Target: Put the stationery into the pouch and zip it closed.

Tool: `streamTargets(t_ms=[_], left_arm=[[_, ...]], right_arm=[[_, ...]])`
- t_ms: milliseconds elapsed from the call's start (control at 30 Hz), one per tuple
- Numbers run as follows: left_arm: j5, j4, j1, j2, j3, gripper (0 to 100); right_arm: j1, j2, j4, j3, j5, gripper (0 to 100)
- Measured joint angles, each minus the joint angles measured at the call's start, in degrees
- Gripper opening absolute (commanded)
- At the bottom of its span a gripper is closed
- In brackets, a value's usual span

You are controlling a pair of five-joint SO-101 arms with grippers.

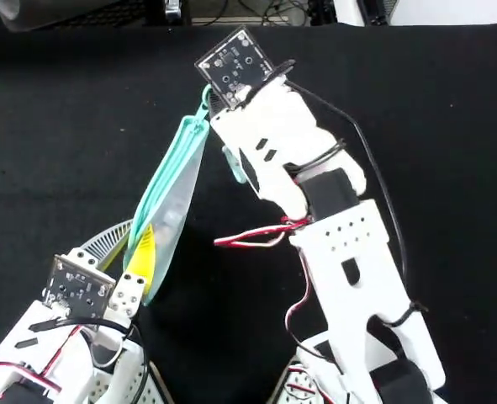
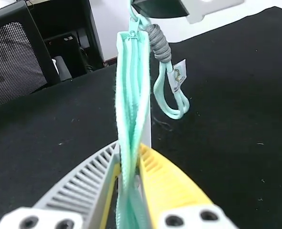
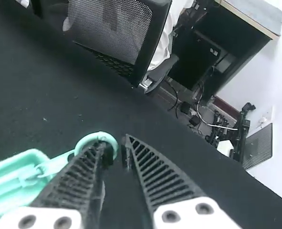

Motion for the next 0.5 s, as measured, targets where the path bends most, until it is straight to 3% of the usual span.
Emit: streamTargets(t_ms=[100, 300, 500], left_arm=[[0.0, 0.0, 0.0, 0.0, 0.0, 3], [0.0, 0.53, -0.09, 0.0, 0.0, 3], [0.18, -1.58, -0.09, 0.0, 0.18, 3]], right_arm=[[0.09, -0.62, 3.87, -0.26, 0.0, 4.4], [-6.07, -7.47, 13.8, -2.37, 0.0, 26.3], [-13.27, -13.63, 20.75, -2.64, 0.0, 22.7]])
